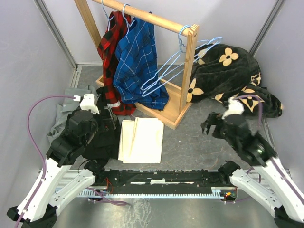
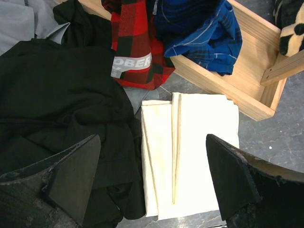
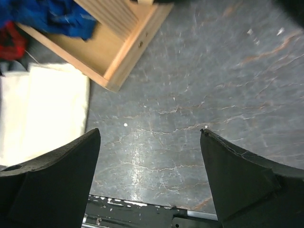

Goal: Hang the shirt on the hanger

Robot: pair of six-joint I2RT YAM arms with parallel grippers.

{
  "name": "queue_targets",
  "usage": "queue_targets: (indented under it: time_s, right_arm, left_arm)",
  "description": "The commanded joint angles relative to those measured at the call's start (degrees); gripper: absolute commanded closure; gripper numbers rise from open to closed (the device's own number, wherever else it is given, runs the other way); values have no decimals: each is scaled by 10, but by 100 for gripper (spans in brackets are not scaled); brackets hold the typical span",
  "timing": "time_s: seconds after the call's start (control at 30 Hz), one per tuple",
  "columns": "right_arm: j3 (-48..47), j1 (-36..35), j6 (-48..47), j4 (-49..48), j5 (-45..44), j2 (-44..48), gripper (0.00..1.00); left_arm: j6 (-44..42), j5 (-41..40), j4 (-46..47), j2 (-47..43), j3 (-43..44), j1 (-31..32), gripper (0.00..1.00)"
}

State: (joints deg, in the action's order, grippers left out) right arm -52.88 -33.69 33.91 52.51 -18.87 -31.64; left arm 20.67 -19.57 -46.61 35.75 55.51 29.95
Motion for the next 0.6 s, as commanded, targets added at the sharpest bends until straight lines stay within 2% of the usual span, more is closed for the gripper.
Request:
queue_targets:
  time_s: [0.0, 0.13, 0.27, 0.4, 0.57]
  right_arm:
    - [80, -1, 33, -165, 43, -93, 7]
    - [141, -1, 74, -369, 99, -191, 8]
    - [182, -2, 105, -521, 94, -284, 9]
    - [176, -3, 106, -621, 70, -375, 10]
    - [147, 1, 112, -702, 41, -470, 14]
  left_arm:
    - [18, 17, 19, 3, 3, -3, 3]
    - [18, 18, 13, 0, 6, -3, 3]
    - [18, 19, 8, -2, 4, -3, 3]
    - [16, 25, 8, 0, 4, -3, 3]
    - [17, 33, 7, 0, 5, -3, 3]
